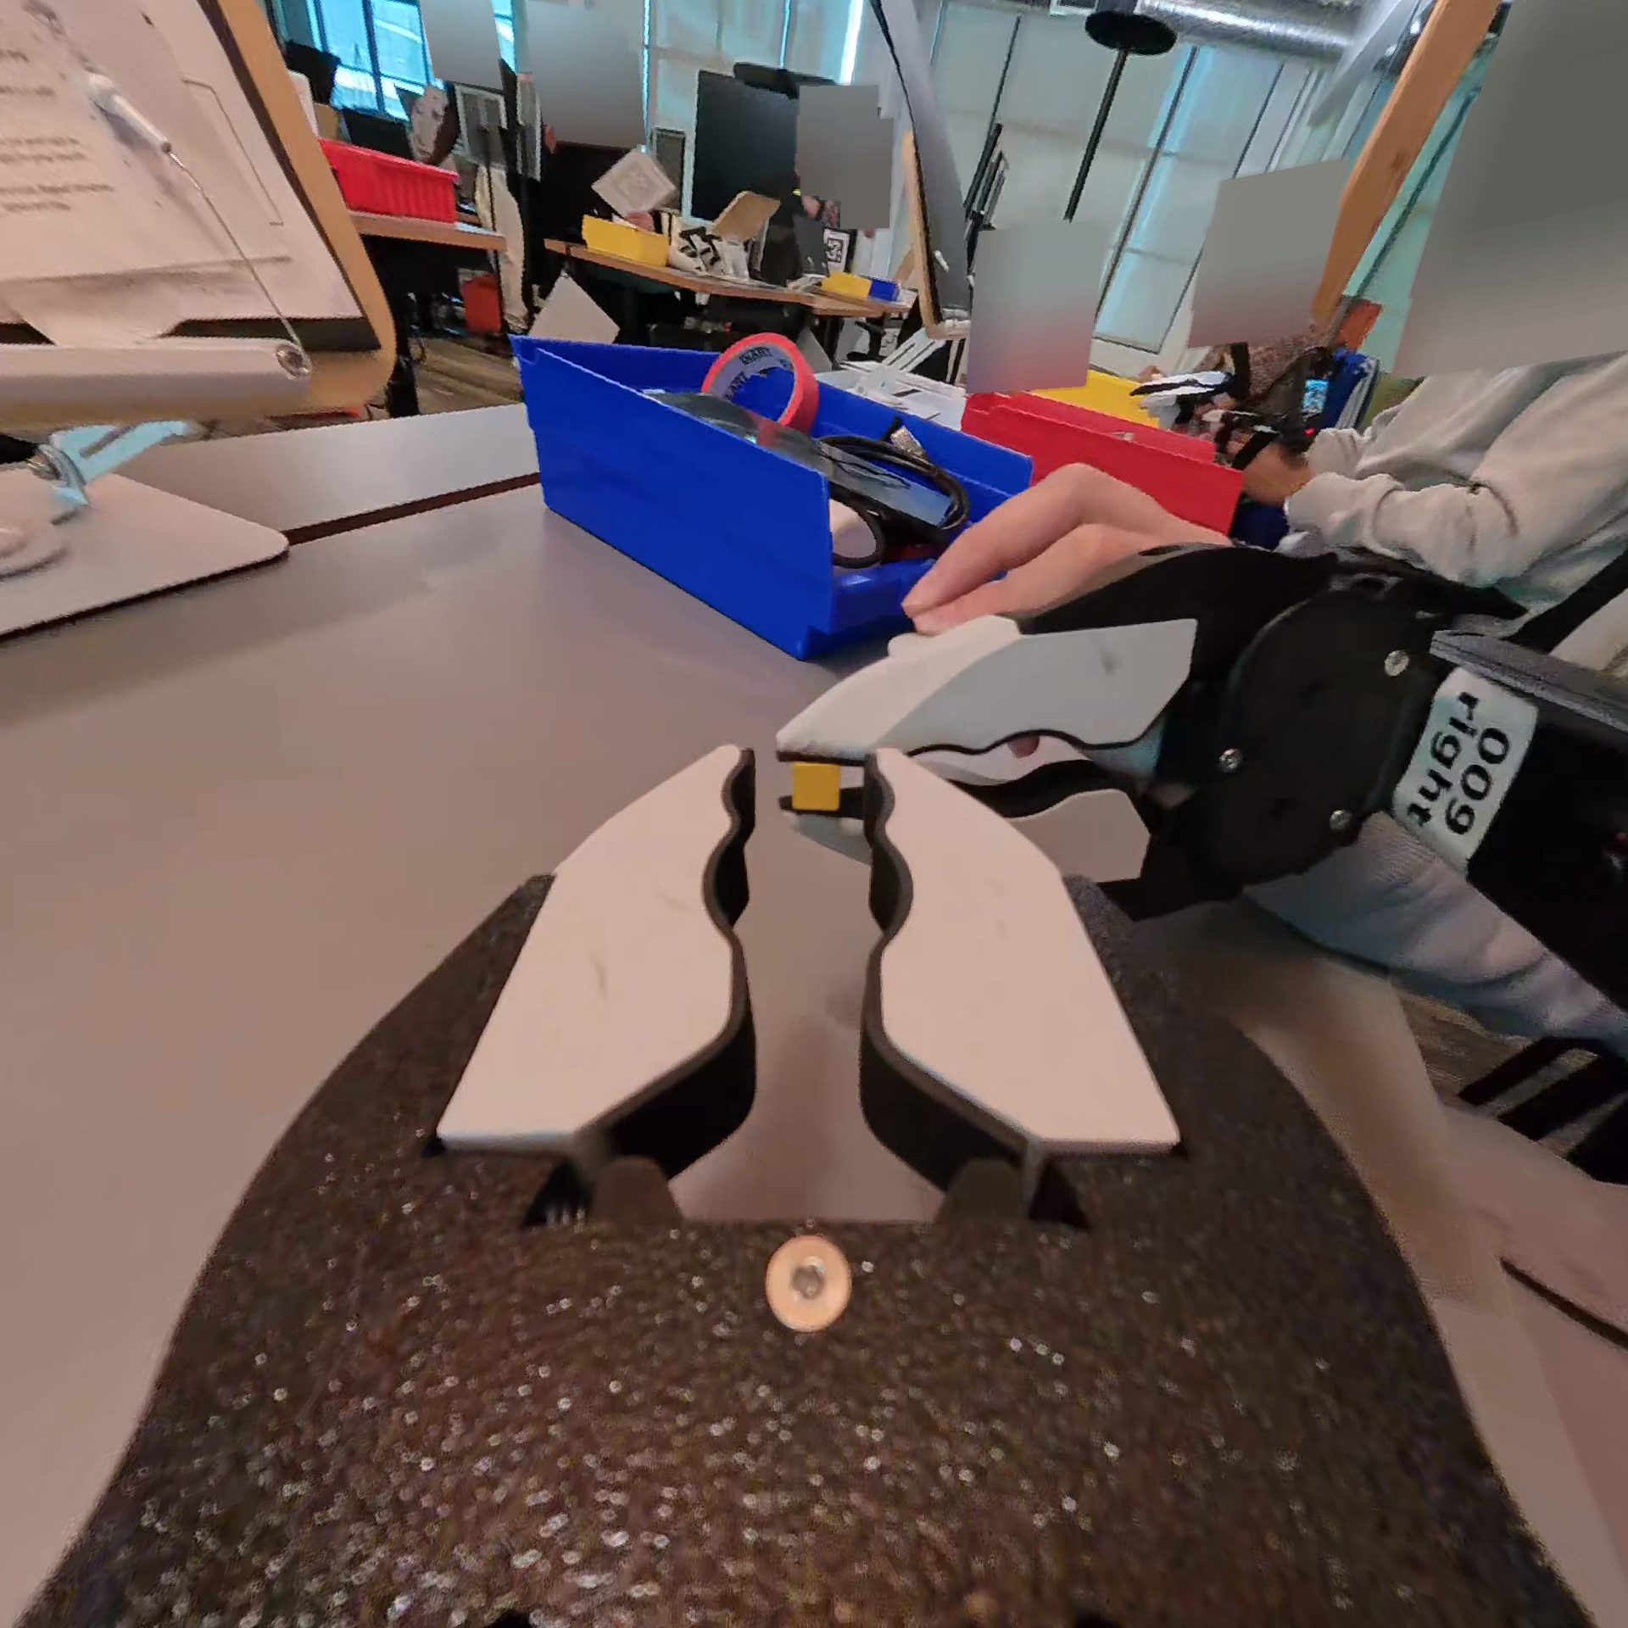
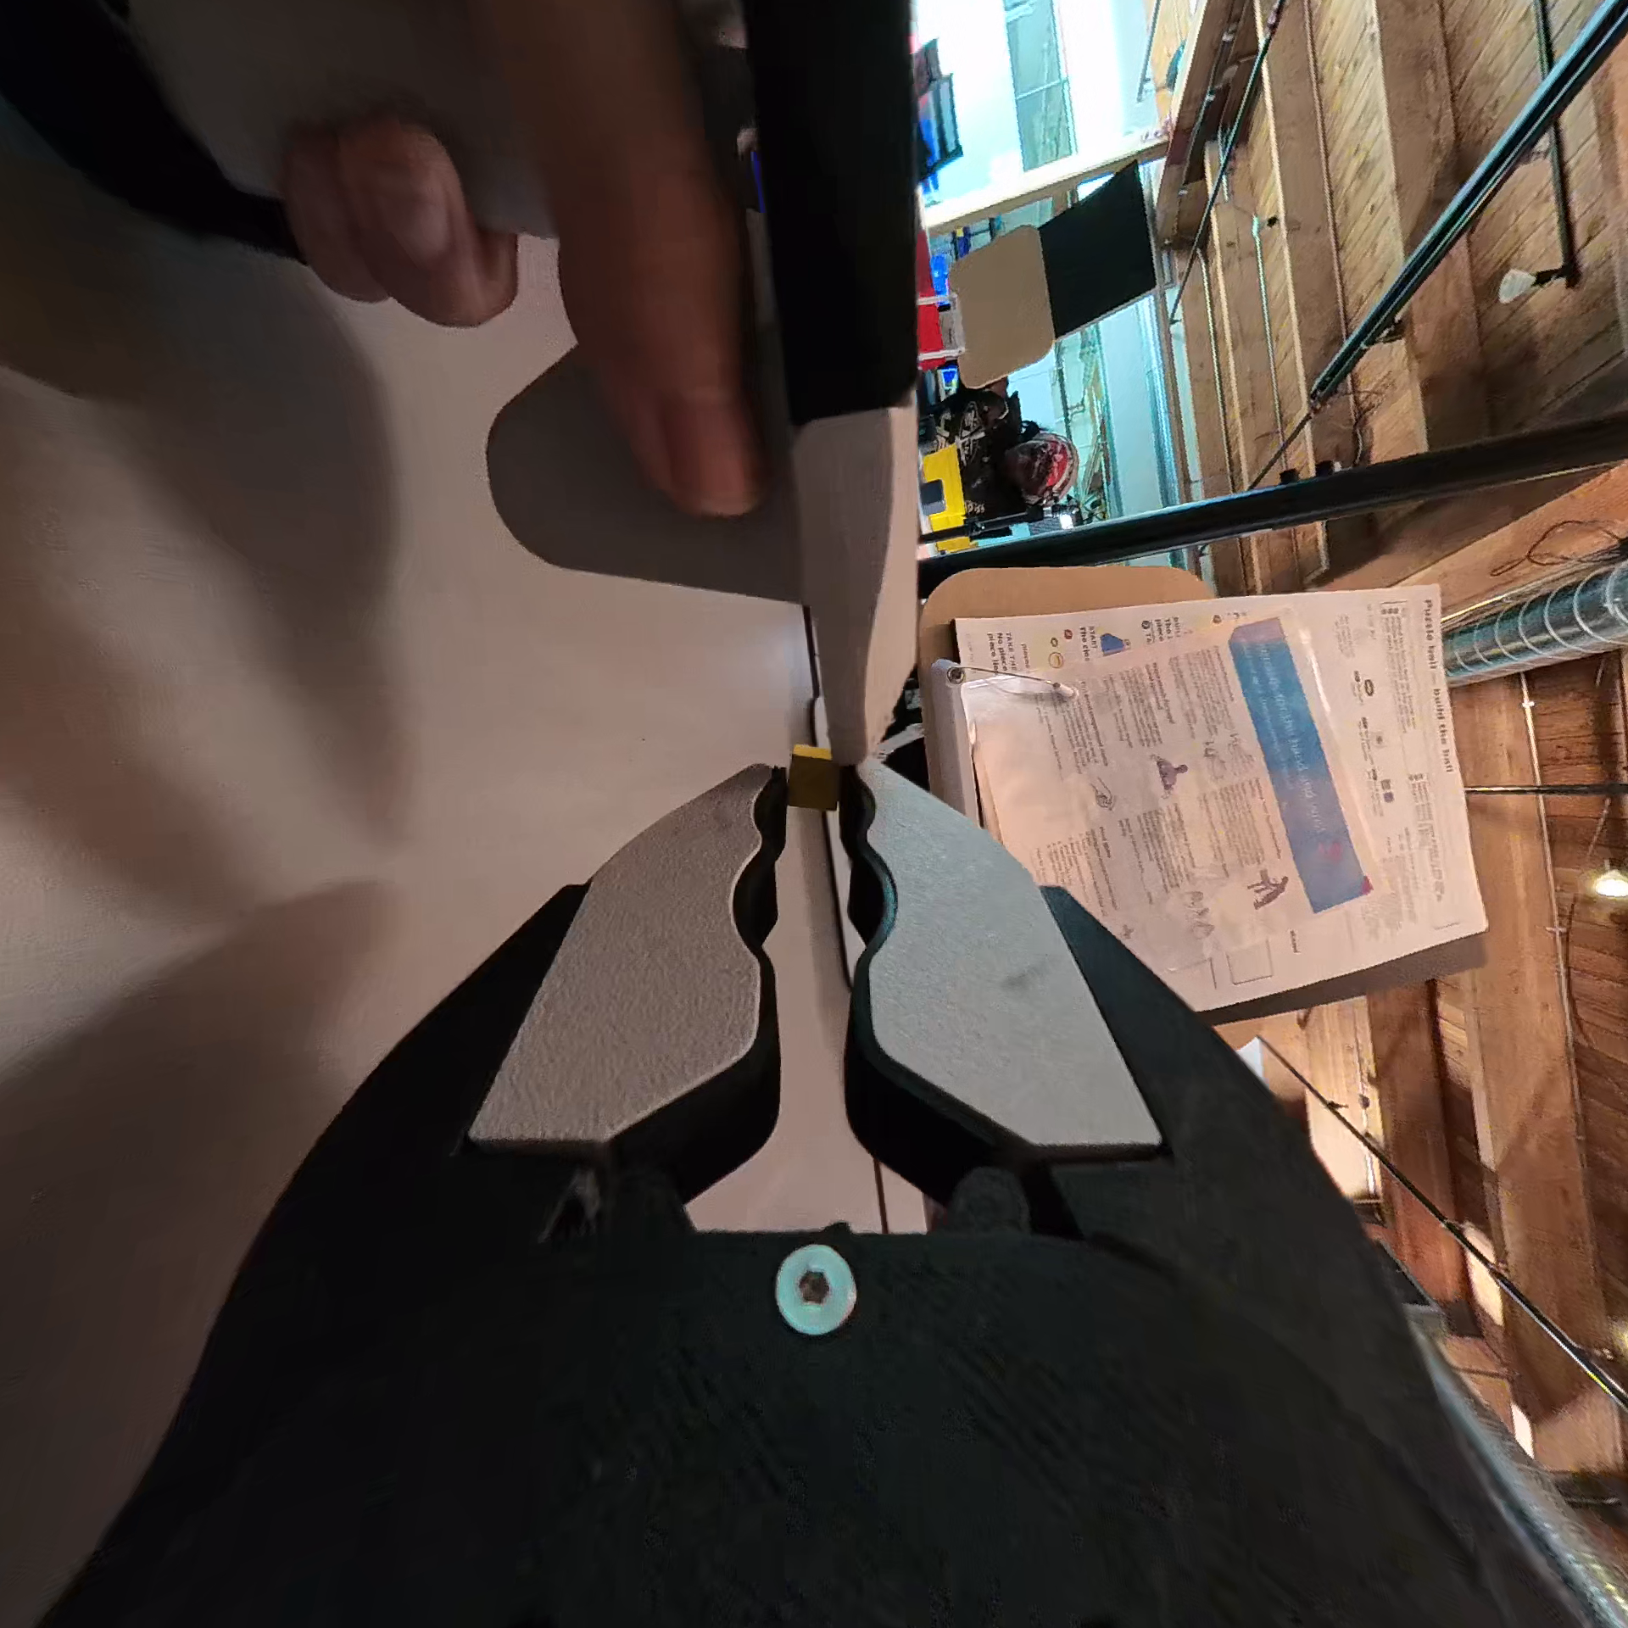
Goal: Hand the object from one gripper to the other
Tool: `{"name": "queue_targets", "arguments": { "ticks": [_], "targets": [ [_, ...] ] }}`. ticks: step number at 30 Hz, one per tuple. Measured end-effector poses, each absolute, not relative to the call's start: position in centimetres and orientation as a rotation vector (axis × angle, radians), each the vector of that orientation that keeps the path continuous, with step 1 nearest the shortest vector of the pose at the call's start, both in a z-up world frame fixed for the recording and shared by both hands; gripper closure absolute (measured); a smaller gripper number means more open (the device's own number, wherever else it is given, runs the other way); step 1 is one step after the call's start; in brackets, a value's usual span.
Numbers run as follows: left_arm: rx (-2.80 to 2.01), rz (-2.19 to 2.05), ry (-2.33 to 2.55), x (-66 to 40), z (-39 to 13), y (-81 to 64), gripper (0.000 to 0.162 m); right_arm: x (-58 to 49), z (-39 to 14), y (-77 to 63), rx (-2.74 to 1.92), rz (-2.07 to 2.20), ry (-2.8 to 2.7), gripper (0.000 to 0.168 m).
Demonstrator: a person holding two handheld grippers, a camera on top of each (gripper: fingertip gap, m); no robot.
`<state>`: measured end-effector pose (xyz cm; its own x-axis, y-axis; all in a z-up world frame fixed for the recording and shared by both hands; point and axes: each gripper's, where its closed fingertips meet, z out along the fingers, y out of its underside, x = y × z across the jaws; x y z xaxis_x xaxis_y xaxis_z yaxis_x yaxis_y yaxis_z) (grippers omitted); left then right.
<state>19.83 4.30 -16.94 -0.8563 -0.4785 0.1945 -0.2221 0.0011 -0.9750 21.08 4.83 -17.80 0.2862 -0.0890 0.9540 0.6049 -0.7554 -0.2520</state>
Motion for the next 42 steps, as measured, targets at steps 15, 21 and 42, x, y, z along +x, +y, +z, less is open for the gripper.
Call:
{"name": "queue_targets", "arguments": {
  "ticks": [15, 21, 42],
  "targets": [
    [-0.679, -1.956, 2.106, 19.5, -17.0, 4.4, 0.152, 20.6, -16.9, 5.2, -1.858, -1.168, -0.213, 0.152],
    [-0.695, -2.138, 2.005, 19.6, -15.4, 5.7, 0.152, 19.8, -15.8, 5.2, -1.653, -0.275, 0.216, 0.122],
    [-0.466, -2.402, 2.035, 16.6, -13.7, 4.6, 0.152, 16.8, -13.0, 5.0, -1.424, 0.151, 0.194, 0.155]
  ]
}}
